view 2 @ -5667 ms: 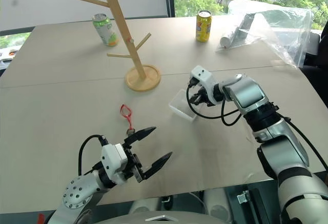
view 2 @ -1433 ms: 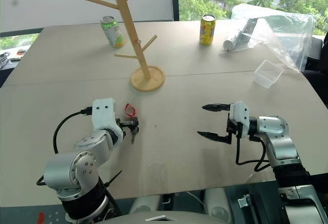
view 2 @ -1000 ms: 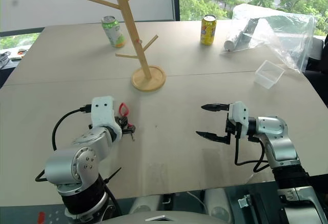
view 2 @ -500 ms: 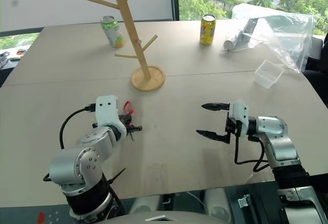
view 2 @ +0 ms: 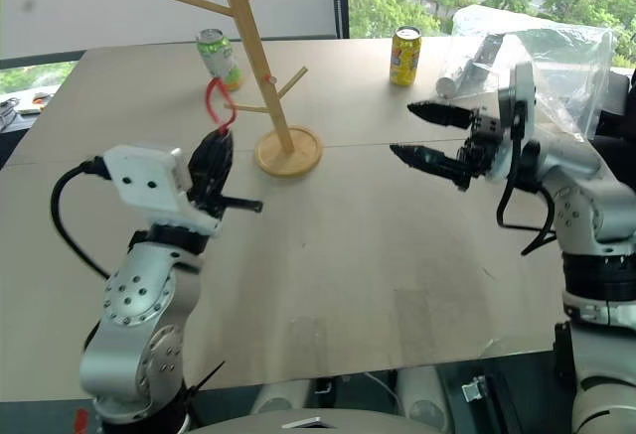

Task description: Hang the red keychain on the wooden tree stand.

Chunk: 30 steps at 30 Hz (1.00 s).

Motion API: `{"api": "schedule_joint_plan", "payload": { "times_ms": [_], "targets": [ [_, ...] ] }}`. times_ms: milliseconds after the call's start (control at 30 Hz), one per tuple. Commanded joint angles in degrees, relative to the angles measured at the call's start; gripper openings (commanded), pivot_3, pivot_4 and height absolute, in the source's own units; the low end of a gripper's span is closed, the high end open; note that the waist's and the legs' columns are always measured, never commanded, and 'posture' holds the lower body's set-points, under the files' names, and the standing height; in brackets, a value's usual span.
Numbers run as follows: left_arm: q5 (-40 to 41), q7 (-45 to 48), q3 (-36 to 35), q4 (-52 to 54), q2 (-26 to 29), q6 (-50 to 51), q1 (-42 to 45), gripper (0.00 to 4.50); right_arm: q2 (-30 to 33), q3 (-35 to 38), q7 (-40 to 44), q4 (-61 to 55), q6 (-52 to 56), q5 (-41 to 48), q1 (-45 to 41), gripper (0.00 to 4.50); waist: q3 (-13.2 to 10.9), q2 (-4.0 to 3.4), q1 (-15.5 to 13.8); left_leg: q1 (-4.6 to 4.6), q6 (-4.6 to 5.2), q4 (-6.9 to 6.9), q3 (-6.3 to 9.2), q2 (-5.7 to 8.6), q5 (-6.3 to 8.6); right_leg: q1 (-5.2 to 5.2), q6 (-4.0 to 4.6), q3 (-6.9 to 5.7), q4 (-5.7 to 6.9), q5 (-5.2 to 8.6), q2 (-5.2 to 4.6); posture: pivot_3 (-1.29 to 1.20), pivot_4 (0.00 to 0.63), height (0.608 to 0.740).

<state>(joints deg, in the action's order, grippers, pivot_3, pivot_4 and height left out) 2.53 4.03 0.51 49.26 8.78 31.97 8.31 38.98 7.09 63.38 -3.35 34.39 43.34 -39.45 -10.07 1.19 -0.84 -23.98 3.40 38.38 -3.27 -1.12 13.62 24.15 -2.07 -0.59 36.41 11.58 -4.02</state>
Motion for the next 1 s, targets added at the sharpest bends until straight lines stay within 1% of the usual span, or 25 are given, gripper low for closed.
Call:
{"api": "schedule_joint_plan", "payload": {
  "times_ms": [33, 100, 133, 200, 400, 533, 1000],
  "targets": [
    [-1.86, -0.36, 1.51, -3.11, -0.09, -5.35, 2.22, 0.07, 0.05, 0.36, 0.02, -0.02, 1.61, 0.95, -1.96, 4.5, 0.02, 0.03, 0.01, 0.0, 0.0, -0.02, 0.0, 0.0, 0.0, 0.0, 0.0, 0.0, -0.01, 0.0, 0.01, 0.0, 0.15, 0.74],
    [-3.5, -1.42, 2.24, -6.35, -0.52, -7.04, 4.63, 0.07, -0.34, 0.4, 0.13, 0.35, 1.31, 0.53, -2.99, 4.5, 0.01, 0.03, 0.0, 0.0, 0.01, -0.05, 0.0, -0.01, 0.0, 0.0, -0.01, -0.02, -0.03, 0.0, 0.09, 0.0, 0.15, 0.74],
    [-4.37, -2.14, 2.59, -8.45, -0.9, -7.25, 5.86, 0.07, -0.35, 0.08, 0.23, 0.56, 1.27, 0.06, -3.47, 4.5, 0.01, 0.03, 0.01, -0.02, 0.02, -0.03, -0.01, -0.01, 0.0, 0.0, -0.02, -0.02, -0.03, 0.0, 0.32, 0.0, 0.15, 0.74],
    [-5.43, -2.86, 3.14, -11.43, -1.44, -8.06, 7.24, 0.07, -0.37, -0.53, 0.41, 0.93, 1.33, -0.7, -4.13, 4.5, 0.01, 0.04, 0.01, -0.02, 0.03, -0.02, -0.06, -0.01, 0.0, 0.0, -0.05, 0.02, -0.02, -0.01, 0.33, 0.0, 0.15, 0.74],
    [-7.8, -3.05, 5.17, -17.01, -2.0, -10.05, 8.9, 0.07, -0.97, -0.6, 0.41, 1.38, 1.32, -0.88, -5.58, 4.5, 0.01, 0.04, 0.05, -0.01, 0.04, -0.02, -0.07, -0.02, 0.01, 0.01, -0.28, 0.01, -0.03, -0.13, 0.4, 0.0, 0.15, 0.74],
    [-8.32, -3.03, 5.6, -20.18, -2.76, -10.38, 9.99, 0.07, -1.16, -0.63, 0.18, 0.83, 1.41, -0.92, -5.52, 4.5, 0.01, 0.04, 0.05, -0.01, 0.04, -0.02, -0.06, -0.04, 0.01, 0.01, -0.29, 0.0, -0.02, -0.14, 0.4, 0.0, 0.15, 0.74],
    [-10.04, -7.66, 2.56, -29.33, -5.73, -11.32, 15.64, 0.07, -1.46, -1.0, 0.44, 1.13, 0.68, -2.28, -5.34, 4.5, 0.01, 0.04, 0.04, -0.01, 0.04, -0.02, -0.05, -0.04, 0.01, 0.0, -0.31, -0.01, -0.02, -0.14, 0.41, 0.0, 0.15, 0.74]
  ]
}}
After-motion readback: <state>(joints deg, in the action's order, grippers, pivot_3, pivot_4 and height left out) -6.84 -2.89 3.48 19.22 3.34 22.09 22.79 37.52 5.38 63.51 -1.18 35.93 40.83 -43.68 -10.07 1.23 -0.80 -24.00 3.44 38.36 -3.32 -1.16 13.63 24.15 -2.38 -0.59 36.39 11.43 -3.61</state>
